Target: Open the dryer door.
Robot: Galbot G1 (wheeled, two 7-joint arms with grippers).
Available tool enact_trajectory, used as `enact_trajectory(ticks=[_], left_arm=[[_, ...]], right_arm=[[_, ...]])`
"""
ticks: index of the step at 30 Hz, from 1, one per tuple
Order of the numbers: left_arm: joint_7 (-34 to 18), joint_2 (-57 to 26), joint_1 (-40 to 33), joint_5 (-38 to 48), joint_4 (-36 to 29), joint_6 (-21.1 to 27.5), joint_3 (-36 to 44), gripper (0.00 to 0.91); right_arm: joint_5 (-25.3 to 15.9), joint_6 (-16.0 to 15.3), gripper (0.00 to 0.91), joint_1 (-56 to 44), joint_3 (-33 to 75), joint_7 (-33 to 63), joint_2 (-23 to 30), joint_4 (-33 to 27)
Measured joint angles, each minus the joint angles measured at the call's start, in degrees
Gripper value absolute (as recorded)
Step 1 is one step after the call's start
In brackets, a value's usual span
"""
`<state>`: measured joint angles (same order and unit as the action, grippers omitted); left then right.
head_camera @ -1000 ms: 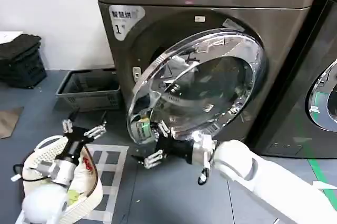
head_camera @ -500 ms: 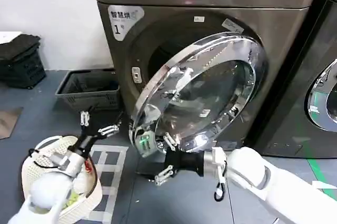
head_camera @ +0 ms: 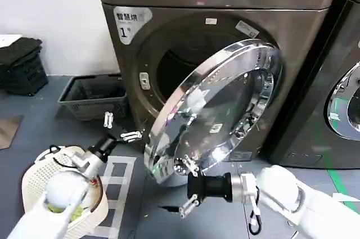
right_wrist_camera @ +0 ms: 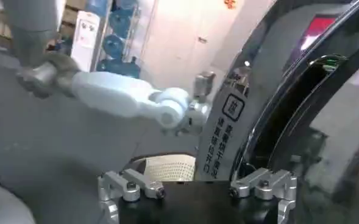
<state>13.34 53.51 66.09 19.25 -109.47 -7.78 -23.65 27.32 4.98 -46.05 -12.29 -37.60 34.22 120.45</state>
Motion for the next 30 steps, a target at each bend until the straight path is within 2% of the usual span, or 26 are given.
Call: enact_trajectory(ticks=[15,30], left_arm=[[1.4,-2.9,-3.9,-0.2,0.2,-1.1,5.9,0.907],[3.6,-3.2,-8.2,-2.3,0.3,-3.0,13.0,0.907]], right_arm=[[-0.1,4.5,0.907,-10.0,8.2,-1.6,-4.5,2.3],[3.1,8.4,0.907,-14.7,15.5,-14.0,-6.1,-0.3]])
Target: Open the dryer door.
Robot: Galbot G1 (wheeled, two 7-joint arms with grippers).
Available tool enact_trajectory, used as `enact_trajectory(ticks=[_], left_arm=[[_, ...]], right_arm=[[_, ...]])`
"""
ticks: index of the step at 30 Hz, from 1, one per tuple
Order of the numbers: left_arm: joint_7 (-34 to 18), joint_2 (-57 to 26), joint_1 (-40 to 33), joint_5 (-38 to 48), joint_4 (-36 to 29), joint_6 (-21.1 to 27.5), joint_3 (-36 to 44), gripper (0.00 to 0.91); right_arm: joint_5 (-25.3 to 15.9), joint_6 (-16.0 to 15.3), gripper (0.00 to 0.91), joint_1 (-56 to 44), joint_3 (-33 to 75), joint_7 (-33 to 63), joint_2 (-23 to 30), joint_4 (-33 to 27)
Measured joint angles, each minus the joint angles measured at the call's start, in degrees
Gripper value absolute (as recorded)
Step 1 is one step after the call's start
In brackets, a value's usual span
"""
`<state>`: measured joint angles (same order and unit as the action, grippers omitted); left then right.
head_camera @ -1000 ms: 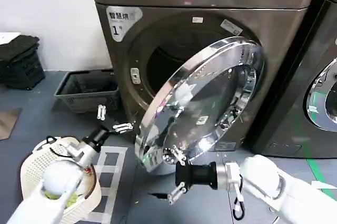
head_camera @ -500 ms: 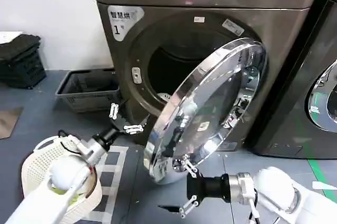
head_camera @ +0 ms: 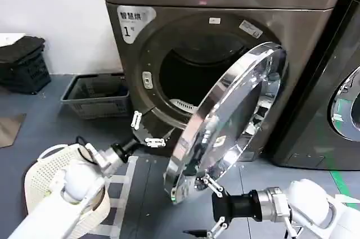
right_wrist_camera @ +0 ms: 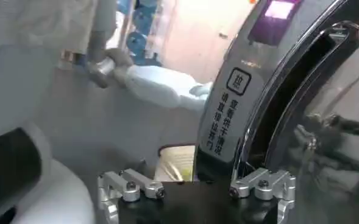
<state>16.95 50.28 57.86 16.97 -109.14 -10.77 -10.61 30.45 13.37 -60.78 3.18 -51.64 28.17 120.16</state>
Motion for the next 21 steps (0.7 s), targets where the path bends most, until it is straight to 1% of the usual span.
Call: enact_trajectory(ticks=[8,10,16,21], left_arm=[[1.0,0.3,-3.2,-0.9,0.3,-0.5,4.5,0.907],[1.4,0.3,-3.8,-1.2,0.3,-0.8,5.7,0.907],[2.5,0.0,-5.8,-2.6,0.7,-1.9,9.8,0.907],[3.1,0.3,-7.9,-3.2,0.9,-2.2,13.5,0.907]], right_arm=[[0.0,1.2,0.907,-4.2,5.5,-5.5,0.1,-0.9],[0.0,1.7,0.907,-5.7,7.0,-5.0,0.0,-1.1],[1.8,1.9,0.907,-9.6,12.7,-1.7,0.4,-2.5],[2.1,2.5,0.907,-12.7,17.8,-1.5,0.9,-3.6]])
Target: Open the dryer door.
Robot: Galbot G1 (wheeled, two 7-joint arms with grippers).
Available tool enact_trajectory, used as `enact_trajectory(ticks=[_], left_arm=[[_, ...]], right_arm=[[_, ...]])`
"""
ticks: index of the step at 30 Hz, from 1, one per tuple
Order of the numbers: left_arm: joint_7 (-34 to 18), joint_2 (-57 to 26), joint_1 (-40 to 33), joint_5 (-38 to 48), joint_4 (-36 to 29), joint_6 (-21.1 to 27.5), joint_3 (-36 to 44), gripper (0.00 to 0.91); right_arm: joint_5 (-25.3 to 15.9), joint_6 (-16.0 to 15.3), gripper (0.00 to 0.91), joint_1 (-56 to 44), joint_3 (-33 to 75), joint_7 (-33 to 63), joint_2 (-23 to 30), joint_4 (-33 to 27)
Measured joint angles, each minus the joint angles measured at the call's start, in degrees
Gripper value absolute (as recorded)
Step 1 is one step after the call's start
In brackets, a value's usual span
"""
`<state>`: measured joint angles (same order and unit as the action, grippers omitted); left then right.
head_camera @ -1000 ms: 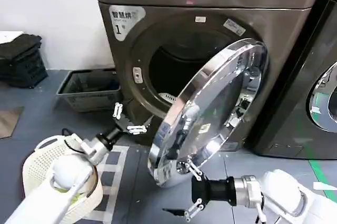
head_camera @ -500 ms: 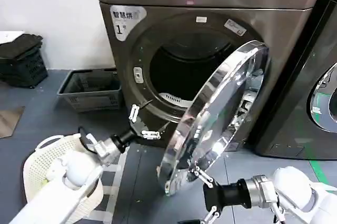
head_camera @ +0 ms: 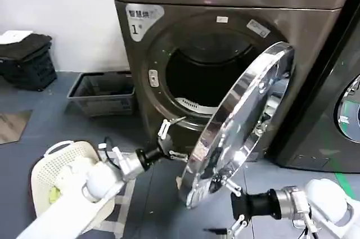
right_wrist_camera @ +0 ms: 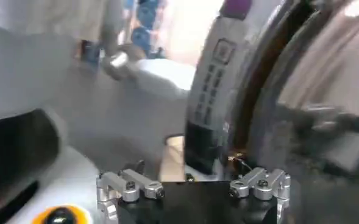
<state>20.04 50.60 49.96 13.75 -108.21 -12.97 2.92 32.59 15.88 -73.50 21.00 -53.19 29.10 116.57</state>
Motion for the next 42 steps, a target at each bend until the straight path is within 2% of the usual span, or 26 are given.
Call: enact_trajectory(ticks=[12,22,30,42], left_arm=[[-0.2,0.8,-1.4,-1.2,-0.4,-0.3,3.6,0.907],[-0.1,1.0,-2.3,-1.6,-0.7,-1.0,5.8,0.907],[0.8,2.1,-4.1,-1.6,-0.7,-1.2,8.5,0.907],[1.7,4.6,-8.0,-1.7,-0.7,-1.7,14.2,0.907]], right_arm=[[1.6,0.3,0.907,-3.1,6.7,-2.2,-0.2,-1.2],[3.3,2.6,0.907,-11.2,16.7,-4.4,1.2,-2.2],[3.8,5.1,0.907,-20.5,27.6,-6.1,4.7,-2.9],[6.1,8.6,0.907,-33.1,43.1,-5.2,14.6,-4.4]])
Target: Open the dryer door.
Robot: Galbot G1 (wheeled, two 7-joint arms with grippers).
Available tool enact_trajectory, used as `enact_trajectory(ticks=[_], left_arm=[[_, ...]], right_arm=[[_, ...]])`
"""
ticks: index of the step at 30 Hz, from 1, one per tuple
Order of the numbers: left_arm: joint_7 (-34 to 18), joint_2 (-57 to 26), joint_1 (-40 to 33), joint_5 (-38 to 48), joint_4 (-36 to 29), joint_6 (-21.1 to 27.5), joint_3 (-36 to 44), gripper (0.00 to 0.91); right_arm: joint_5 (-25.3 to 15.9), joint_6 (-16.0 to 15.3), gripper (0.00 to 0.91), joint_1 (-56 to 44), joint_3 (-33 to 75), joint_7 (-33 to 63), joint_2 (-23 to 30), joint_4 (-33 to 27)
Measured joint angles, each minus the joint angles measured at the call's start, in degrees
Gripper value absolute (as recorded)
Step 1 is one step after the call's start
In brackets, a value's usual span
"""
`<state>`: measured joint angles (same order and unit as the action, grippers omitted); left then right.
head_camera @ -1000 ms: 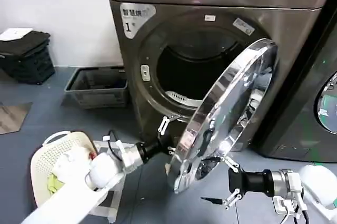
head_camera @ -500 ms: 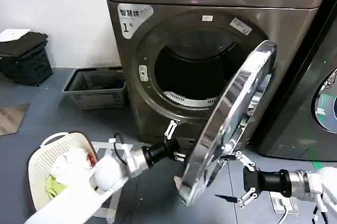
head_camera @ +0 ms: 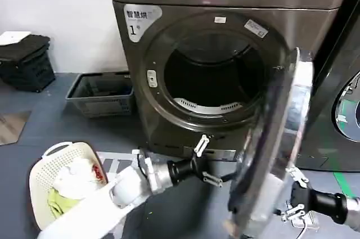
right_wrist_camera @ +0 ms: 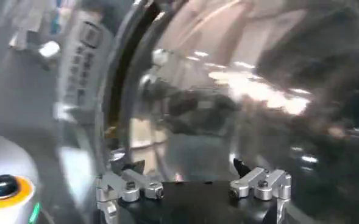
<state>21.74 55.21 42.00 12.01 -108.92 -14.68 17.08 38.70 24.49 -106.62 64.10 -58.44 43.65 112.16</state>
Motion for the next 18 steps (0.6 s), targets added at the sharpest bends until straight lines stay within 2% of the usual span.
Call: enact_trajectory(ticks=[11,18], left_arm=[[-0.4,2.8,-4.3,-0.1,2.6,-0.1,6.3,0.907],[-0.7,4.6,-7.1,0.1,4.0,-0.2,9.9,0.907]], right_arm=[[-0.9,4.6,0.907,-6.8,12.5,4.7,8.6,-6.3],[-3.3,5.3,0.907,-10.0,19.4,11.0,12.8,-11.5]])
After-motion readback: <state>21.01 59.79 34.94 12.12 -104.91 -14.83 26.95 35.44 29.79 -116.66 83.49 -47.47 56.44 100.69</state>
